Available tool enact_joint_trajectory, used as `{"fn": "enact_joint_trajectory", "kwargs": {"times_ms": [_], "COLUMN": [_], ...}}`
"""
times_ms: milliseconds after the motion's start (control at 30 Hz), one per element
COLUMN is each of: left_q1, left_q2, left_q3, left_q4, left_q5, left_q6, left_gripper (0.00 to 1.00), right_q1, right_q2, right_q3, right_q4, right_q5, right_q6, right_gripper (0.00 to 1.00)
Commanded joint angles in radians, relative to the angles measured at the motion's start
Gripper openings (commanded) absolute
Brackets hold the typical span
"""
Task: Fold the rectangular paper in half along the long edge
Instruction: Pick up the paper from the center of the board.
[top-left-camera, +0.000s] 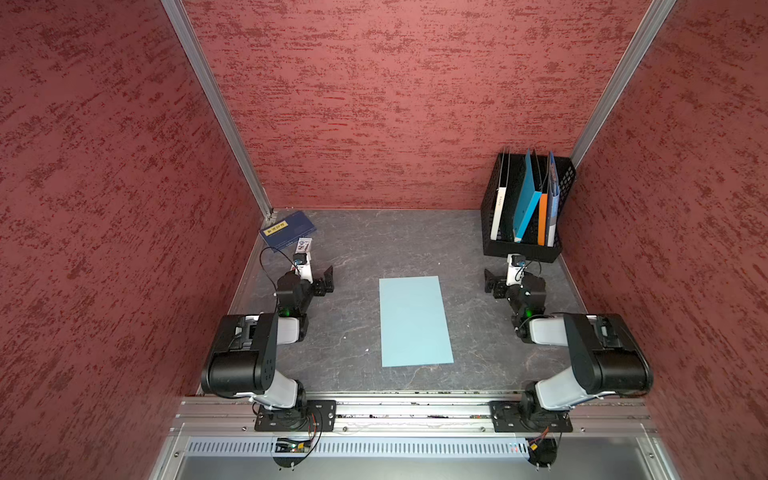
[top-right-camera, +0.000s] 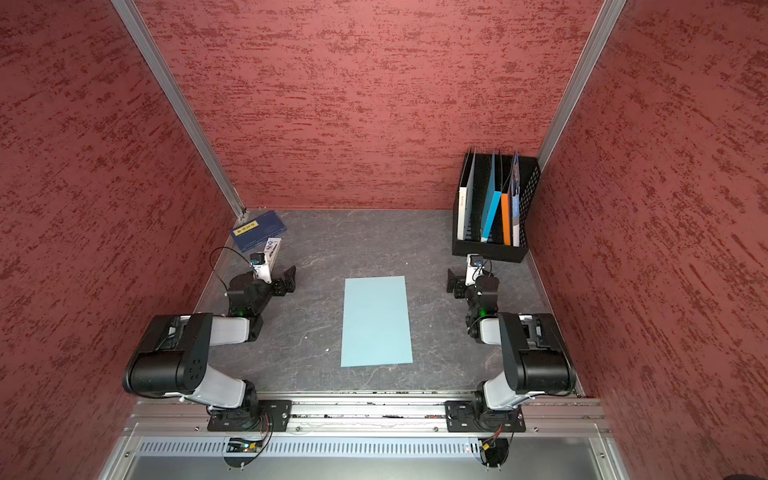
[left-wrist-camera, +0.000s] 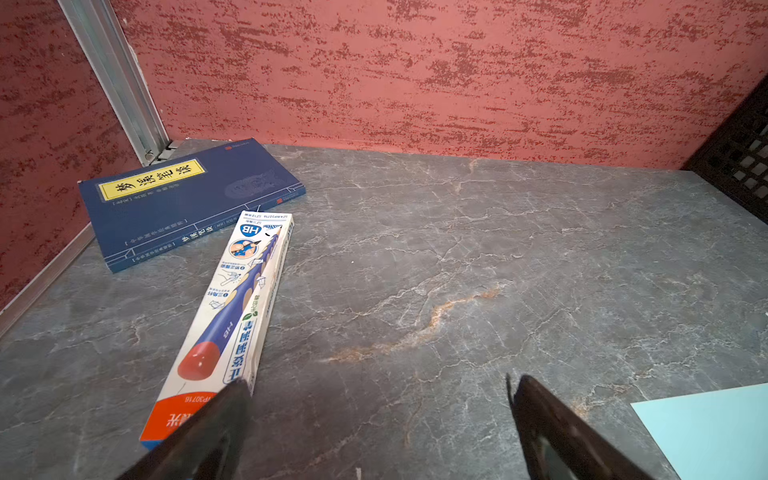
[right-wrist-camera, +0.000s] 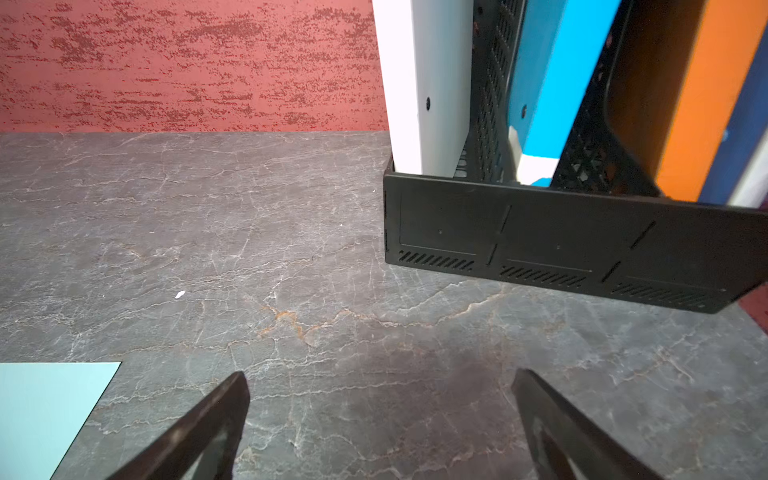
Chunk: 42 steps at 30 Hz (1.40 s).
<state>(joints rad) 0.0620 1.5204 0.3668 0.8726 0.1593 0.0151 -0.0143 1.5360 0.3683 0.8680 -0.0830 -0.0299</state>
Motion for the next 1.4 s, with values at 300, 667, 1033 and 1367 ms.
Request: {"fn": "enact_joint_trajectory", "kwargs": {"times_ms": [300,667,1033,1367], "left_q1": [0.007,0.007,-0.258,-0.585], "left_q2": [0.007,0.006,-0.488,-0.619], "left_q3": [0.017,0.017,0.222,0.519], "left_q4": [0.014,0.014,-0.641,-1.451], "left_q5": [0.013,0.015,-0.246,-0.785], "left_q6": [-0.002,-0.004,-0.151,-0.547], "left_gripper": [1.0,1.0,1.0,1.0], "right_q1": [0.007,0.007,0.028,0.033], "right_q2": [0.007,0.007,-0.578,-0.737], "right_q3": [0.026,0.026,0.225,0.502], "right_q4": [0.029,0.028,-0.793,-1.501], "right_q5": [-0.005,-0.005,0.099,0.222], "right_q6": [0.012,0.012,0.334,0.645], "right_gripper": [0.99,0.99,0.99,0.99]}}
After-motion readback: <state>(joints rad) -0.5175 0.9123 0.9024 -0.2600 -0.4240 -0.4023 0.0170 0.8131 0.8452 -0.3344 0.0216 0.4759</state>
